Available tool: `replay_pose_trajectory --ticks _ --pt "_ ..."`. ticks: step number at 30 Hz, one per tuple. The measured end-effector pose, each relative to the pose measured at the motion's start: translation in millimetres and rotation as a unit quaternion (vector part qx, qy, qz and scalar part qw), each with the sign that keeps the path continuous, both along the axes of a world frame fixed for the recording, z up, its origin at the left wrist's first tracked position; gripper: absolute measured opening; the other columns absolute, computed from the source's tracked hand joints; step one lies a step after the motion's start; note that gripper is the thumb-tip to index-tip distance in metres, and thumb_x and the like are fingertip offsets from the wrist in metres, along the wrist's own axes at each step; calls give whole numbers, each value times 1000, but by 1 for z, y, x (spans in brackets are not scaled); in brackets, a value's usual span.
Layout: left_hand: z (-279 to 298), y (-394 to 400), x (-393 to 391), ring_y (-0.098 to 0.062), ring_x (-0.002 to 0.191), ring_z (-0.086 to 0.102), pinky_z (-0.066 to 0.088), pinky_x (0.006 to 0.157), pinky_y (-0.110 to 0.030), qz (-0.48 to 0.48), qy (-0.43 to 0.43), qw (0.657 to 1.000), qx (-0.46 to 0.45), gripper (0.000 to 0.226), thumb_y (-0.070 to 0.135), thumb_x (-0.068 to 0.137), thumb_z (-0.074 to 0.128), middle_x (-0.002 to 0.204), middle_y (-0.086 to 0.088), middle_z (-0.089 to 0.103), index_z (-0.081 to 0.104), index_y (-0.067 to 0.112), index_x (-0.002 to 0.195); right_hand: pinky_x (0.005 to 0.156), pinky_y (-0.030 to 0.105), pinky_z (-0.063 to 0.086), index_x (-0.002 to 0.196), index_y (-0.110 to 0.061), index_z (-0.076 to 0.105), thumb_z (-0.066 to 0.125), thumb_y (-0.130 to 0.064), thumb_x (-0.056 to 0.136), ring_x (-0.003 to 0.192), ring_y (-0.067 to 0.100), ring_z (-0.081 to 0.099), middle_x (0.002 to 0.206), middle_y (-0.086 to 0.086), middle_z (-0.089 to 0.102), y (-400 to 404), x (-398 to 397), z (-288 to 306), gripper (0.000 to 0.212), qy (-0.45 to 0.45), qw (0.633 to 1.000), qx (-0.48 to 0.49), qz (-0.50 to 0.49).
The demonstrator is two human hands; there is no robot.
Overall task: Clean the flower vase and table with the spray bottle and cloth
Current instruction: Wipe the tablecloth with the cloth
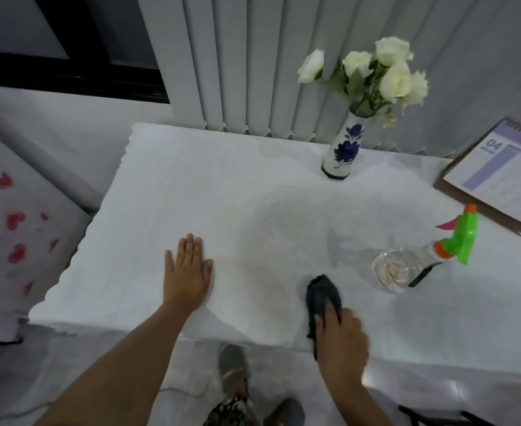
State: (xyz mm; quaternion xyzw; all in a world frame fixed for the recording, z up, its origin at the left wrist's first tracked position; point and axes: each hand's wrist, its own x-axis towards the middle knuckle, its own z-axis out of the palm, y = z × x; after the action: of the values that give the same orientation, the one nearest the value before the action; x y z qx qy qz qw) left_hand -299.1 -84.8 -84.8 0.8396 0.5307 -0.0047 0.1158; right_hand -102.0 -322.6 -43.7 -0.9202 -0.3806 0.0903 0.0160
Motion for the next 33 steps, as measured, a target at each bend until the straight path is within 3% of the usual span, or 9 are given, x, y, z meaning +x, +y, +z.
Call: replay_pose_trajectory --ticks 5,9,15,18,21,23,25,28,33 --pt "-1 -9 2 -21 150 -5 -2 120 -48 -7 32 999 -12 67 46 97 -2 162 -9 -2 -1 8 152 62 33 53 109 -19 72 79 -36 73 77 24 65 89 7 69 58 -54 1 40 14 981 55 183" --pt "4 -45 18 -21 149 -2 -7 118 -45 -91 8 996 -3 84 59 88 -15 161 -6 3 8 10 153 89 38 44 141 -23 42 39 -41 99 111 30 50 126 11 54 71 26 7 46 23 996 1 82" --pt "1 -61 19 -19 150 -2 -8 118 -45 -30 4 999 -18 81 54 86 -10 162 -6 4 6 11 153 77 37 49 140 -23 42 40 -44 96 100 29 55 113 11 54 -45 45 3 49 -46 989 -21 -142" --pt "3 -55 8 -21 150 3 -4 118 -48 0 -5 1000 -8 81 50 86 -9 162 -8 9 10 8 153 79 37 46 141 -26 40 40 -43 96 101 26 54 117 6 53 -24 -14 -3 48 4 998 -40 -45" --pt "3 -50 5 -21 150 8 0 120 -48 -7 -1 1000 -3 79 47 87 -7 161 -8 13 13 8 152 72 37 51 124 -20 62 69 -38 82 90 27 62 104 8 65 30 -52 -3 46 4 993 53 109" --pt "5 -45 9 -20 149 11 1 120 -46 -11 -2 1000 1 78 46 87 -6 161 -7 16 15 9 152 84 39 47 131 -17 54 60 -38 89 103 31 58 116 12 61 64 -28 5 48 13 985 60 159" --pt "7 -37 14 -19 149 10 -1 120 -45 -23 -3 1000 5 78 46 87 -6 161 -7 16 15 9 152 90 41 41 141 -17 39 44 -40 96 113 32 50 127 13 52 76 20 9 50 19 993 9 120" --pt "6 -17 22 -20 150 3 -2 120 -44 -35 -3 999 -5 81 49 86 -7 162 -7 10 11 9 153 81 43 47 132 -11 44 51 -36 94 104 37 55 119 18 54 54 78 12 46 -26 998 47 -38" --pt "3 7 28 -19 150 0 -2 120 -44 -25 -23 999 -8 78 50 88 -5 162 -6 7 9 10 153 62 42 51 106 -5 65 76 -23 77 81 38 62 97 21 63 46 -10 8 36 25 998 43 -44"
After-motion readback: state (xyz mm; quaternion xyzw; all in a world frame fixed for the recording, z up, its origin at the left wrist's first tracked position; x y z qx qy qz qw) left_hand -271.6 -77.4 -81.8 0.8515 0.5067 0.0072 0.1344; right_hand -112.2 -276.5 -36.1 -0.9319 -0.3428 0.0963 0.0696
